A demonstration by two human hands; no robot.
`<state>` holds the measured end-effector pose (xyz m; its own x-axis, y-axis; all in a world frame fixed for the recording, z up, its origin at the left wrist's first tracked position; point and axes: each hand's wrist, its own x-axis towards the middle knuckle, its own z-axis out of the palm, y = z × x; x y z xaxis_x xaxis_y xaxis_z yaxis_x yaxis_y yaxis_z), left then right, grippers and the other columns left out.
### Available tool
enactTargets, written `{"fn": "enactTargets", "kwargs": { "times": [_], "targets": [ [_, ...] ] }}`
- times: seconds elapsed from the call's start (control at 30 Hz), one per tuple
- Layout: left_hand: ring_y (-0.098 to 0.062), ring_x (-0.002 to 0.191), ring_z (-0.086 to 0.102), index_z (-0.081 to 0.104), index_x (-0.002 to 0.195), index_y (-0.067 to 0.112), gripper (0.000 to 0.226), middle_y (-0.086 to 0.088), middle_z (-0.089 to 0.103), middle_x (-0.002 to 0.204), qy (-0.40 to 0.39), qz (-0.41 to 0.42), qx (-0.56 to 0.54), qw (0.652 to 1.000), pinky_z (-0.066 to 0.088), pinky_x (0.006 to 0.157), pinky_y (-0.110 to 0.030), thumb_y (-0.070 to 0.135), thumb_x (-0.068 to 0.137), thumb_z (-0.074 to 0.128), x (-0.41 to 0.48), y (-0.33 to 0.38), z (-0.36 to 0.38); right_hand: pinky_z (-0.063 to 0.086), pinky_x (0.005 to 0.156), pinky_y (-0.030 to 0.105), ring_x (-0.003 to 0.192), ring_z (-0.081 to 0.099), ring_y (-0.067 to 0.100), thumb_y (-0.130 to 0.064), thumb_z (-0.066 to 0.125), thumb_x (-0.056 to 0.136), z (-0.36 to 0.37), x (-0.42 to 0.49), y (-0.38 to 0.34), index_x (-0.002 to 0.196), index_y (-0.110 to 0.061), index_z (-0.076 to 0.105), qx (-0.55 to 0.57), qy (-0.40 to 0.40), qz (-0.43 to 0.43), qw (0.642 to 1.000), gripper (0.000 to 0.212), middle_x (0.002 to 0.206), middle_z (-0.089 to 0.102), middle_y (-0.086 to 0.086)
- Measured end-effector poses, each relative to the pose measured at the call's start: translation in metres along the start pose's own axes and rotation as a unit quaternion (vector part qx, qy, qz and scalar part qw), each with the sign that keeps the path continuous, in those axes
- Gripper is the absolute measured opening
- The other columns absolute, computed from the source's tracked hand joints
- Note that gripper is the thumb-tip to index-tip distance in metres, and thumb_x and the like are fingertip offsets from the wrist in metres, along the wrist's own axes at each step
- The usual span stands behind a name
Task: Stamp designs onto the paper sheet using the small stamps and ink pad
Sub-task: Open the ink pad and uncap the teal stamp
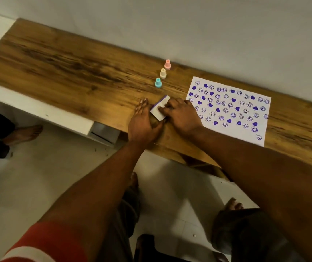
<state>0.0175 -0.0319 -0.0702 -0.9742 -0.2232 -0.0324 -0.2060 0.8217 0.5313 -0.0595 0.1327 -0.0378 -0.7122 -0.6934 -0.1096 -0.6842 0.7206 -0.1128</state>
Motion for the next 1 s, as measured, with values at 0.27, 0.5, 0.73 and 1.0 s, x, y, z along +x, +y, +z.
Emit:
{"fn": "enactTargets", "kwargs": {
  "times": [0.27, 0.5, 0.73, 1.0],
  "targets": [
    [-0.022, 0.157, 0.031, 0.051, 0.152, 0.018, 0.080, -0.006, 0.036, 0.169, -0.040, 0.032, -0.004, 0.999, 0.031, 0.123, -0.039, 0.061, 0.088, 0.074, -0.030, -0.011, -0.016, 0.021, 0.123, 0.047, 0.156, 0.017, 0.025, -0.044, 0.042, 0.108, 0.005, -0.018, 0.019, 0.158, -0.032, 0.034, 0.021, -0.075, -0.113, 0.990, 0.053, 0.169, 0.024, 0.000],
    [-0.024, 0.158, 0.027, 0.046, 0.152, 0.014, 0.081, -0.007, 0.031, 0.171, -0.029, 0.012, -0.014, 0.999, 0.030, 0.124, -0.040, 0.058, 0.090, 0.075, -0.051, -0.015, -0.014, 0.031, 0.117, 0.045, 0.148, 0.033, 0.027, -0.044, 0.043, 0.107, 0.012, -0.030, 0.016, 0.157, -0.028, 0.037, 0.017, -0.054, -0.114, 0.992, 0.053, 0.163, 0.036, 0.003],
    [-0.026, 0.163, 0.009, 0.048, 0.150, 0.013, 0.084, -0.009, 0.025, 0.173, -0.004, 0.001, -0.034, 0.999, 0.018, 0.130, -0.049, 0.067, 0.089, 0.068, -0.054, -0.018, -0.005, 0.035, 0.112, 0.045, 0.145, 0.038, 0.026, -0.044, 0.043, 0.107, -0.005, -0.024, 0.021, 0.155, -0.025, 0.042, 0.045, -0.076, -0.139, 0.986, 0.052, 0.158, 0.043, 0.004],
    [-0.026, 0.163, 0.009, 0.049, 0.150, 0.015, 0.082, -0.008, 0.022, 0.174, 0.008, 0.014, -0.024, 1.000, 0.008, 0.130, -0.046, 0.069, 0.090, 0.066, -0.051, -0.027, -0.001, 0.046, 0.100, 0.039, 0.120, 0.055, 0.021, -0.036, 0.042, 0.109, -0.028, 0.001, 0.026, 0.136, -0.020, 0.062, 0.168, -0.121, -0.133, 0.969, 0.037, 0.127, 0.065, 0.003]
  ]
}}
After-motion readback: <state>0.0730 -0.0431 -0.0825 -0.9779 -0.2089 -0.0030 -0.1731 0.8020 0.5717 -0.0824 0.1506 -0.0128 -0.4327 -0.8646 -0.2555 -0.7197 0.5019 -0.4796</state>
